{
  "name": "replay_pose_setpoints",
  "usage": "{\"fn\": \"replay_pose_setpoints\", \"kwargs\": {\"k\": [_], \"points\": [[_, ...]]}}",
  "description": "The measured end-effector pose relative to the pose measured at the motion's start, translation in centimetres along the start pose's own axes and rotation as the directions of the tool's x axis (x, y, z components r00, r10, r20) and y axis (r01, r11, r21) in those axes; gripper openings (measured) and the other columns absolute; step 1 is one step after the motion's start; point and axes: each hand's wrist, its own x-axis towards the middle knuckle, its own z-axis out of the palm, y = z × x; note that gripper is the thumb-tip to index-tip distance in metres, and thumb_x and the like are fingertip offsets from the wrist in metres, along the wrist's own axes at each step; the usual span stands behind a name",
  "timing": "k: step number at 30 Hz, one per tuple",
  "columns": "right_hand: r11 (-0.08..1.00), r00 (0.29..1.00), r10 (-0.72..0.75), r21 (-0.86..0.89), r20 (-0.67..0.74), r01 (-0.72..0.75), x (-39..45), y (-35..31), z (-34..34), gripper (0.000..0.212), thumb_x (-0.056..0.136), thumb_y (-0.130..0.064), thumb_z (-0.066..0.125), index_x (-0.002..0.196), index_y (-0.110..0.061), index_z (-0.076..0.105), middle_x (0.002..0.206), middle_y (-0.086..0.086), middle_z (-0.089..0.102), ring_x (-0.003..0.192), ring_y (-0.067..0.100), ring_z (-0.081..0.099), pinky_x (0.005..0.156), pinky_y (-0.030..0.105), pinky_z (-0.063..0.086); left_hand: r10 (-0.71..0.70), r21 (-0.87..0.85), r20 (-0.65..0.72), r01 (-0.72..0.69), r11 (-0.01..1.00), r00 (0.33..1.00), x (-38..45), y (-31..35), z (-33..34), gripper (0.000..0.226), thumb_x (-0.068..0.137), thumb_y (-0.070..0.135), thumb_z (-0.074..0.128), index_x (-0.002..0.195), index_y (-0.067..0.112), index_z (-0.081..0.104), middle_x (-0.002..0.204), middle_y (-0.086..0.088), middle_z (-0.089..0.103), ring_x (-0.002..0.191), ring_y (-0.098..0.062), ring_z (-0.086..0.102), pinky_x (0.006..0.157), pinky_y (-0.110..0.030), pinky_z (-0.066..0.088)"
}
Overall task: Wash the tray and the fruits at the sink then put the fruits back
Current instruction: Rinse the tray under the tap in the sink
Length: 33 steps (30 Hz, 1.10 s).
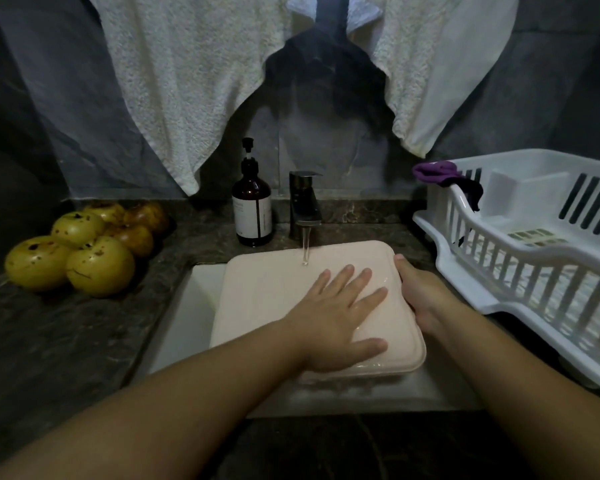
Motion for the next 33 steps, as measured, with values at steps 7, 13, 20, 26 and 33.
{"fn": "replay_pose_setpoints", "kwargs": {"k": [7,13,20,26,33], "points": [[1.000,1.000,-0.013,0.001,-0.005,0.013,0.4,-0.1,-0.1,0.064,0.098,-0.058,0.056,0.135,-0.006,0.060,0.107,0.012,0.076,0.093,0.033,0.075,0.089,0.050,0.060,-0.214,0.011,-0.035,0.215,0.977,0.976,-8.4,-10.0,-0.3,0.069,0.099,0.076,0.018,0.159,0.053,-0.009,0.171,0.009,-0.021,0.158,-0.016,-0.021,0.126,-0.038,-0.012],[0.997,1.000,-0.019,0.075,-0.025,0.021,0.3,-0.4,-0.8,0.058,0.096,-0.054,0.064,0.127,-0.005,0.063,0.098,0.012,0.078,0.079,0.030,0.076,0.070,0.039,0.060,-0.791,-0.668,-0.082,0.556,0.495,0.606,-8.8,-12.0,-1.4,0.066,0.105,0.053,0.047,0.161,0.021,0.033,0.161,-0.008,0.043,0.142,-0.027,0.046,0.109,-0.033,0.036],[0.982,0.998,-0.052,0.183,0.031,0.045,-0.5,-0.9,-2.2,0.019,0.103,-0.032,0.056,0.110,-0.020,0.070,0.076,0.013,0.075,0.059,0.028,0.072,0.050,0.036,0.057,-0.834,-0.871,0.144,0.469,0.149,0.533,-7.4,-10.8,-1.3,0.026,0.108,0.035,0.046,0.114,0.027,0.070,0.094,-0.006,0.074,0.080,-0.028,0.068,0.070,-0.035,0.054],[0.991,0.988,-0.019,0.136,0.156,-0.002,-1.1,-2.1,-3.6,0.027,0.095,-0.023,0.058,0.114,-0.006,0.068,0.086,0.016,0.077,0.068,0.030,0.075,0.069,0.040,0.054,-0.776,-0.901,0.312,0.430,-0.058,0.549,-8.2,-10.1,0.0,0.028,0.103,0.018,0.047,0.101,0.029,0.073,0.096,-0.012,0.072,0.084,-0.027,0.059,0.078,-0.035,0.045],[0.977,0.975,-0.031,0.210,0.218,-0.016,-1.3,-2.5,-2.9,0.026,0.101,-0.031,0.059,0.101,-0.013,0.078,0.091,0.018,0.077,0.071,0.031,0.076,0.053,0.038,0.060,-0.774,-0.907,0.389,0.356,-0.226,0.500,-8.7,-10.6,-1.1,0.026,0.102,0.020,0.056,0.117,0.004,0.071,0.100,-0.015,0.066,0.090,-0.028,0.058,0.076,-0.034,0.044]]}}
